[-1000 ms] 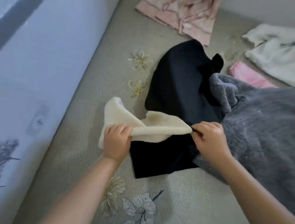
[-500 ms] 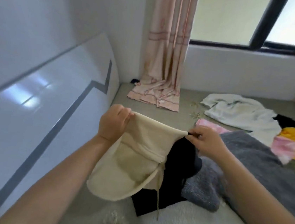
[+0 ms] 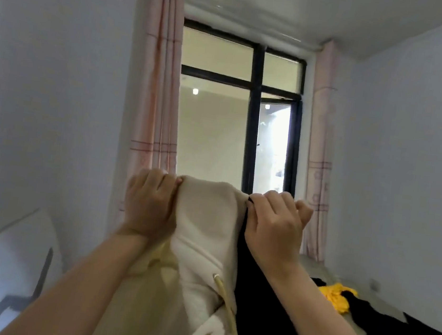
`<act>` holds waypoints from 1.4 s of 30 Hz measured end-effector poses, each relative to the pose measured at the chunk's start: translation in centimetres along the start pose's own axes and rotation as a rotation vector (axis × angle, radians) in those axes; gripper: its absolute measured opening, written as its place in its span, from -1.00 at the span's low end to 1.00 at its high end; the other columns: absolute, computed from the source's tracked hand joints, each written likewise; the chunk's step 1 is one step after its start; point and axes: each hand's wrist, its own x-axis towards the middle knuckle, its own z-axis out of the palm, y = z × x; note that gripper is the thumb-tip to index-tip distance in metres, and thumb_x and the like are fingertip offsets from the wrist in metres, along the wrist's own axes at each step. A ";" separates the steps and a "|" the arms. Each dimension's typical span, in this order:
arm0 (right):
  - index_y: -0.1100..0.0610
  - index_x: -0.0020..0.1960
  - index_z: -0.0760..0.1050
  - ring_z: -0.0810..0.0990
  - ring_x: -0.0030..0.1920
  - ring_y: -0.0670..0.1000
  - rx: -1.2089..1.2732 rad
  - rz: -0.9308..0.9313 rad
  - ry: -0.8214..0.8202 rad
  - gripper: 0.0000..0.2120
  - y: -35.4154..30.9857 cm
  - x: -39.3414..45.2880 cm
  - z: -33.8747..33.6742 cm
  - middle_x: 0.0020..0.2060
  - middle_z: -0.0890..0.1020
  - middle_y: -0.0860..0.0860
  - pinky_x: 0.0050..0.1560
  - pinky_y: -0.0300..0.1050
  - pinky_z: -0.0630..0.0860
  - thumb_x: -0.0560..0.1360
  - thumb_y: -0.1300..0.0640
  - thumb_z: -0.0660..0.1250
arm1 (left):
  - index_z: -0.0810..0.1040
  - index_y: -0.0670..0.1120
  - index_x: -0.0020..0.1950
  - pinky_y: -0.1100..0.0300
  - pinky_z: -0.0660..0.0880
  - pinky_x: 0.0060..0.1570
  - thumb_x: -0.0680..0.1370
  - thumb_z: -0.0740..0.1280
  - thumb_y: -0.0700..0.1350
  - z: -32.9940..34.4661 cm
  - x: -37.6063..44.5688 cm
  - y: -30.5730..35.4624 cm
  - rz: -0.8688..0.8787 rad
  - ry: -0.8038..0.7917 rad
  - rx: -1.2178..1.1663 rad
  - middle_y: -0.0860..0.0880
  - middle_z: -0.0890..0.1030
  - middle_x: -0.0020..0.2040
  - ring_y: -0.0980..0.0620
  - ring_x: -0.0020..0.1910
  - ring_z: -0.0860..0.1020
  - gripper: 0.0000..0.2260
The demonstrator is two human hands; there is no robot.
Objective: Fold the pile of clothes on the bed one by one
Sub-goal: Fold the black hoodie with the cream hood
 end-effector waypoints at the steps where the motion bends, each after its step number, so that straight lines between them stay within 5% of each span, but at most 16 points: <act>1: 0.16 -0.47 0.47 0.46 -0.48 0.06 -0.024 -0.032 -0.024 -0.81 0.0 -0.3 0.1 -0.54 0.46 0.02 -0.23 -0.13 0.10 0.19 0.39 0.38 | 0.49 -0.19 -0.37 0.12 0.18 -0.33 0.47 0.22 -0.16 0.0 0.2 0.6 0.030 -0.020 -0.007 -0.14 0.49 -0.42 -0.09 -0.39 0.42 -0.77; 7: 0.14 -0.53 0.39 0.46 -0.50 0.04 -0.093 -0.147 -0.322 -0.82 2.1 -7.3 1.7 -0.57 0.45 0.03 -0.24 -0.12 0.10 0.18 0.36 0.18 | 0.50 -0.14 -0.46 0.14 0.15 -0.33 0.32 0.40 -0.22 1.7 -4.2 3.3 0.119 -0.314 0.054 -0.09 0.49 -0.47 -0.06 -0.49 0.48 -0.83; 13: 0.14 -0.55 0.37 0.47 -0.51 0.04 -0.115 -0.149 -0.645 -0.80 6.8 -16.5 3.7 -0.58 0.43 0.02 -0.24 -0.11 0.11 0.16 0.31 0.04 | 0.52 -0.12 -0.50 0.25 0.36 -0.50 0.17 0.45 -0.30 4.3 -12.3 6.0 0.218 -0.654 0.010 -0.06 0.48 -0.50 -0.05 -0.52 0.49 -0.85; 18: 0.15 -0.54 0.39 0.50 -0.49 0.05 -0.116 -0.065 -0.897 -0.80 11.7 -23.9 6.1 -0.57 0.46 0.02 -0.24 -0.10 0.11 0.00 0.40 0.33 | 0.48 -0.10 -0.54 0.29 0.33 -0.51 0.06 0.58 -0.28 9.2 -17.4 11.0 0.245 -0.880 -0.012 -0.03 0.47 -0.52 -0.02 -0.53 0.48 -0.72; 22: 0.17 -0.53 0.39 0.50 -0.47 0.07 -0.174 0.042 -1.066 -0.75 17.8 -29.5 8.4 -0.56 0.46 0.05 -0.25 -0.11 0.10 0.01 0.44 0.38 | 0.53 -0.08 -0.44 0.26 0.39 -0.42 0.12 0.42 -0.31 14.5 -21.8 16.3 0.220 -1.056 -0.018 -0.02 0.52 -0.43 -0.01 -0.42 0.53 -0.84; 26: 0.25 -0.07 0.52 0.48 0.02 0.16 -0.248 0.291 -1.497 -0.84 25.3 -37.0 11.3 -0.10 0.57 0.16 0.16 0.02 0.15 0.43 0.35 0.19 | 0.40 -0.15 0.26 -0.01 0.29 0.04 0.51 0.13 -0.25 18.3 -30.7 22.9 -0.032 -1.549 -0.139 -0.17 0.45 0.16 -0.18 0.18 0.38 -0.68; 31: 0.17 0.22 0.39 0.39 0.24 0.14 -0.340 0.318 -1.849 -0.67 29.9 -48.5 10.7 0.19 0.48 0.12 0.30 0.12 0.18 0.56 -0.01 0.13 | 0.49 -0.15 0.20 0.07 0.45 -0.15 0.46 0.34 -0.12 15.2 -42.5 29.7 -0.215 -1.771 -0.200 -0.15 0.56 0.03 -0.14 0.00 0.53 -0.68; 35: 0.17 0.23 0.39 0.42 0.19 0.14 -0.348 0.273 -1.947 -0.46 31.1 -56.6 9.5 0.17 0.50 0.13 0.14 0.03 0.28 0.53 -0.25 0.05 | 0.16 -0.13 0.44 0.04 0.37 0.16 0.61 0.07 -0.01 11.3 -50.8 32.4 -0.495 -2.151 0.030 -0.12 0.32 0.36 -0.09 0.33 0.30 -0.57; 38: 0.24 0.10 0.45 0.51 0.08 0.17 -0.362 0.466 -1.921 -0.41 30.9 -60.0 10.0 0.04 0.57 0.17 0.08 0.02 0.30 0.49 -0.29 0.09 | 0.09 -0.17 0.47 -0.03 0.26 0.29 0.61 0.09 -0.01 9.6 -54.1 33.2 -0.736 -2.170 0.155 -0.19 0.20 0.45 -0.14 0.43 0.17 -0.52; 42: 0.23 -0.06 0.46 0.53 -0.03 0.18 -0.236 0.714 -1.862 -0.71 30.0 -62.4 10.4 -0.09 0.61 0.20 0.08 0.00 0.23 0.55 -0.01 0.17 | 0.27 -0.23 0.39 -0.09 0.39 0.12 0.59 0.16 -0.10 9.8 -56.7 32.6 -1.045 -1.981 0.149 -0.29 0.44 0.23 -0.26 0.20 0.42 -0.60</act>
